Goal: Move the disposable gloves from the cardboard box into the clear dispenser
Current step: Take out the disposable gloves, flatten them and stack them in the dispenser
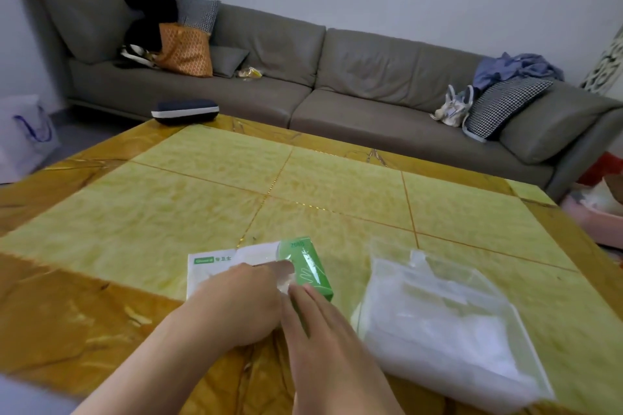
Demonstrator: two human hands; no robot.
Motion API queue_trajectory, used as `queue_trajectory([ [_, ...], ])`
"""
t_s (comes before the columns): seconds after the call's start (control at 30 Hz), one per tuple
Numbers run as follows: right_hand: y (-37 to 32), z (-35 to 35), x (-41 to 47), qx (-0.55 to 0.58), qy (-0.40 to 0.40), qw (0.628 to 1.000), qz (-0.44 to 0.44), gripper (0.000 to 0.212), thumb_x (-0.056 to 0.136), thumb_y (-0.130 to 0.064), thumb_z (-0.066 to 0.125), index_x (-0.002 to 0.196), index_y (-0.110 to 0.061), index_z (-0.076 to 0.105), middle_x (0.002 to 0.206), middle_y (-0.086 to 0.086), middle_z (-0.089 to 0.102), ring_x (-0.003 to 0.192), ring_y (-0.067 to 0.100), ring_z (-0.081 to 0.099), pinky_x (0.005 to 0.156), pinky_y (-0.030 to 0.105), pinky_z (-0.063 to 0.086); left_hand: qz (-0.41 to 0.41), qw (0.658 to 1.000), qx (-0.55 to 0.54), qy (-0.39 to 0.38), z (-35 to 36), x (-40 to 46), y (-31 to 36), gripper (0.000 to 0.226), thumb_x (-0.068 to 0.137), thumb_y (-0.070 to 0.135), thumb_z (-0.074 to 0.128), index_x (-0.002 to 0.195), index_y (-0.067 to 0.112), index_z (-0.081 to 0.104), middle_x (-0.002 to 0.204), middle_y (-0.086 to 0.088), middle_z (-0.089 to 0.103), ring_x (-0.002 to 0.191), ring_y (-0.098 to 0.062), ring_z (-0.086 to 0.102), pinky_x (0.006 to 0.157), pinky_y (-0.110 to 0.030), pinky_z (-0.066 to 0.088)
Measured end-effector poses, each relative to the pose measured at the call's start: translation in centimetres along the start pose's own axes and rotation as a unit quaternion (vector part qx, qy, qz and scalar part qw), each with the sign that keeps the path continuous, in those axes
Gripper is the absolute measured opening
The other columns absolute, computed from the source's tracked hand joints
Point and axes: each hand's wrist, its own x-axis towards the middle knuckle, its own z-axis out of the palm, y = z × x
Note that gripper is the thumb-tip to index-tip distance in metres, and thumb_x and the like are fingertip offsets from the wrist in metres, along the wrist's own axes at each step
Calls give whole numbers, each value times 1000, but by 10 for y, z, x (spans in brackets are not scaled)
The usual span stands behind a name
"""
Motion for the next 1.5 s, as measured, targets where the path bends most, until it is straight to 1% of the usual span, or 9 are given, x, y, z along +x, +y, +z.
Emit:
queue_trajectory([
  [0.2,0,17,2,30,11,999,-28,83,47,-40,99,123,-17,77,130,3,73,122,19,70,93,30,59,-20,993,-32,109,-5,-6,8,26,94,20,47,69,14,48,77,0,52,61,-16,46,55,-30,40],
  [0.43,0,22,0,32,42,998,-43,87,45,-37,97,126,-18,72,134,1,70,126,19,67,99,30,56,15,946,-156,284,-24,-15,1,17,88,17,74,86,34,71,96,22,64,82,2,60,64,-10,42],
  [0.6,1,5,-1,68,27,993,-89,78,103,-11,57,166,-13,11,175,4,-1,162,21,-7,125,35,-6,-9,917,-242,318,-28,-12,-8,20,89,12,77,86,30,69,82,16,69,72,1,63,57,-10,43],
  [0.7,1,2,0,79,35,993,-86,78,104,-11,54,166,-14,6,175,1,-6,161,18,-12,123,32,-11,-17,901,-273,337,-30,-12,-11,21,91,15,77,99,33,70,87,14,69,70,0,62,58,-12,42],
  [0.9,-1,1,0,106,22,990,-85,77,102,-11,51,166,-15,8,174,-1,-4,160,16,-12,117,22,-15,115,663,-687,274,-48,-23,-10,25,80,8,78,103,16,78,103,-5,78,96,-18,74,82,-26,59],
  [1.0,-4,-15,-9,169,36,984,-40,71,99,-14,51,159,-29,18,168,-17,-6,157,7,5,122,22,18,158,607,-748,214,-44,-19,-8,30,74,7,77,103,10,76,102,-11,73,94,-20,69,80,-22,60],
  [1.2,26,-53,-25,439,221,867,79,50,85,13,48,99,-30,71,104,-19,72,96,4,71,86,23,56,180,621,-739,189,-38,-20,1,32,79,-5,70,109,6,73,103,-11,72,94,-23,67,80,-23,61],
  [1.37,73,-83,-36,684,189,704,24,20,87,-18,70,104,-10,75,109,14,74,110,28,69,93,44,54,207,660,-699,181,-31,-23,14,34,75,-1,76,105,14,78,107,-12,74,103,-22,71,89,-24,58],
  [1.5,82,-84,-38,712,218,667,36,30,86,-30,85,100,-7,72,103,20,74,100,31,71,92,40,53,234,720,-644,113,-19,-24,29,43,78,-5,77,116,15,74,117,-16,71,107,-30,68,93,-28,57],
])
